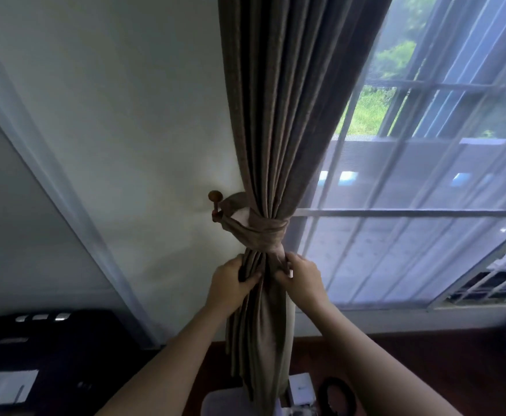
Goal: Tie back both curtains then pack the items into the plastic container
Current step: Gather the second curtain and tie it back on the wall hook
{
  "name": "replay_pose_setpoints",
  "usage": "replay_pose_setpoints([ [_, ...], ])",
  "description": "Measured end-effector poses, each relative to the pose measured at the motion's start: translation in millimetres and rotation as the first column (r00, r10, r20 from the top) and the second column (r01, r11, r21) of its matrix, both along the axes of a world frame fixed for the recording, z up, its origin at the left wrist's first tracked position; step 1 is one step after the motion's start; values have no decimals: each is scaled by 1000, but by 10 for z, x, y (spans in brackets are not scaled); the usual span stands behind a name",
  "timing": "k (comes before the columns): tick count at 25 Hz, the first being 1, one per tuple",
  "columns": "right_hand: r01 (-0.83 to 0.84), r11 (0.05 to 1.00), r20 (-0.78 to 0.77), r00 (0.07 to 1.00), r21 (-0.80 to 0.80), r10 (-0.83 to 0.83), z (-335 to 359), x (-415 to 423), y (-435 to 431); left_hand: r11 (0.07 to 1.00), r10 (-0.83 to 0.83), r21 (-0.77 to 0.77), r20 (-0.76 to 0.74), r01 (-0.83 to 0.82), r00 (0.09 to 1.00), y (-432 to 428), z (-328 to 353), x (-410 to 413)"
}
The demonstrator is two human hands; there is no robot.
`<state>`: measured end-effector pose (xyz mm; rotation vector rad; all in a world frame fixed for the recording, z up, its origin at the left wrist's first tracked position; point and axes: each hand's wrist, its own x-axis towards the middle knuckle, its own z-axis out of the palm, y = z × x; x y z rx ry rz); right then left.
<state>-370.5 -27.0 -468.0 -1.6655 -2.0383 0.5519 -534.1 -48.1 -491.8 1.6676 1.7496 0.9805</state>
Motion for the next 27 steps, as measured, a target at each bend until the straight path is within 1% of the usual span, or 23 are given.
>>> replay_pose_setpoints([
  [2, -208, 977, 25, 978, -45, 209, 7, 167, 65, 986, 135, 102, -59, -129, 989, -259, -57, 121],
  [3, -294, 953, 45, 954, -75, 298, 53, 287, 120, 975, 176, 151, -71, -164, 982, -369, -42, 216],
  [4, -347, 932, 53, 934, -109, 354, 75, 419, 207, 968, 192, 178, -85, -174, 978, -440, 16, 331],
  [5, -353, 927, 53, 931, -126, 361, 97, 539, 291, 965, 195, 195, -101, -173, 976, -469, 71, 463],
  [6, -347, 930, 10, 936, -118, 351, 95, 647, 378, 965, 201, 195, -133, -174, 970, -454, 104, 619],
  [7, -304, 948, -36, 953, -93, 302, 98, 687, 460, 965, 208, 199, -183, -171, 961, -405, 135, 771],
  [8, -257, 964, -93, 964, -65, 250, 79, 672, 527, 970, 194, 196, -254, -146, 948, -338, 179, 865],
  [9, -215, 975, -118, 971, -54, 207, 46, 609, 566, 976, 171, 183, -319, -117, 932, -270, 183, 887],
  [10, -197, 980, -115, 975, -39, 191, -15, 541, 593, 982, 150, 162, -349, -98, 925, -223, 143, 834],
  [11, -193, 981, -56, 980, -27, 191, -49, 480, 578, 978, 155, 186, -360, -92, 920, -201, 59, 722],
  [12, -181, 983, -20, 983, -20, 180, -90, 439, 544, 973, 174, 205, -332, -109, 927, -202, -15, 573],
  [13, -148, 988, -48, 988, -36, 147, -95, 412, 470, 968, 200, 203, -258, -150, 945, -224, -59, 437],
  [14, -131, 990, -136, 983, -60, 122, -137, 412, 408, 968, 203, 183, -185, -169, 962, -247, -90, 321],
  [15, -136, 987, -215, 970, -86, 115, -147, 413, 315, 973, 180, 171, -148, -154, 973, -257, -121, 226],
  [16, -165, 982, -268, 954, -90, 136, -163, 399, 236, 979, 152, 157, -124, -131, 981, -259, -133, 161],
  [17, -184, 980, -276, 948, -73, 157, -173, 377, 190, 983, 130, 143, -108, -114, 986, -244, -134, 125],
  [19, -191, 981, -252, 951, -24, 179, -192, 323, 210, 978, 153, 162, -132, -131, 979, -183, -143, 103],
  [21, -201, 977, -231, 956, -70, 180, -174, 277, 260, 971, 197, 175, -203, -162, 959, -122, -130, 153],
  [22, -212, 969, -273, 946, -126, 171, -190, 264, 277, 978, 183, 139, -221, -154, 958, -98, -99, 199],
  [24, -231, 953, -390, 910, -197, 140, -235, 275, 280, 996, 92, 41, -230, -85, 969, -65, -61, 287],
  [26, -272, 940, -505, 852, -206, 136, -285, 309, 281, 998, 61, 6, -262, -62, 963, -33, -70, 303],
  [27, -301, 934, -507, 845, -191, 169, -302, 309, 292, 998, 66, -2, -275, -70, 959, -18, -85, 294],
])
